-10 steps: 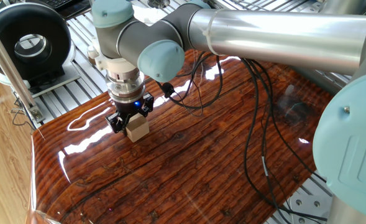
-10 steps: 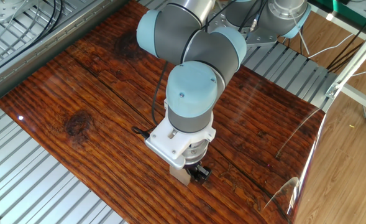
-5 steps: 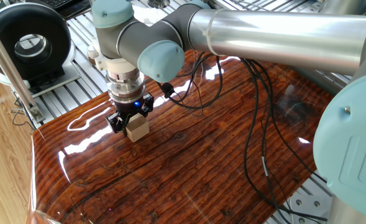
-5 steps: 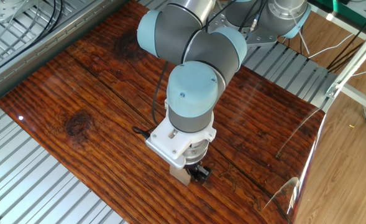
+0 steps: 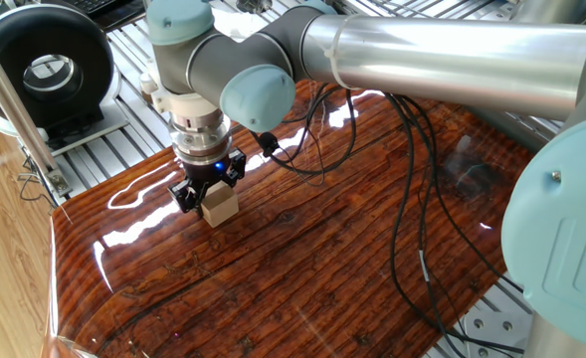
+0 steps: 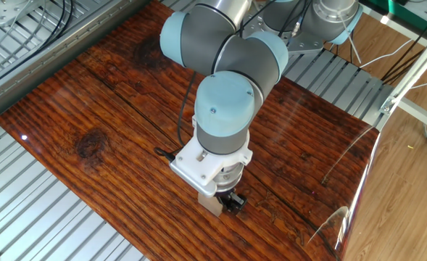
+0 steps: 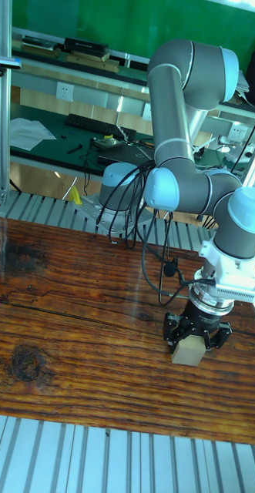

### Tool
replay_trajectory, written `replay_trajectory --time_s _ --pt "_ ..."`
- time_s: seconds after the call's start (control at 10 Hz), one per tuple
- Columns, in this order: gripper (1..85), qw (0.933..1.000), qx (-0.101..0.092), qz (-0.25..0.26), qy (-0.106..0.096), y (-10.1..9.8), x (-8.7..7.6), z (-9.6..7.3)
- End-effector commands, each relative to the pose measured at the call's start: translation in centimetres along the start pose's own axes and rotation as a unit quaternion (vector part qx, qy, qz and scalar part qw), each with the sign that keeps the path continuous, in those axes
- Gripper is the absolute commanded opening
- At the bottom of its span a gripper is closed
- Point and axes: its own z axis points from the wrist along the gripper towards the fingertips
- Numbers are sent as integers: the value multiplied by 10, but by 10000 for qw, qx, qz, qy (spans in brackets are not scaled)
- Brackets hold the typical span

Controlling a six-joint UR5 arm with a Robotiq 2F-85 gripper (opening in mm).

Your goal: Hold a small block with the gripper and sweep it from left to right on the table

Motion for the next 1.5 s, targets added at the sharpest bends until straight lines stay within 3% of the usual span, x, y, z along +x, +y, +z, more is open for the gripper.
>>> replay_trajectory --time_s 0.0,1.4 --pt "10 10000 -55 41 8 2 0 0" --pt "10 10000 -39 56 15 3 0 -3"
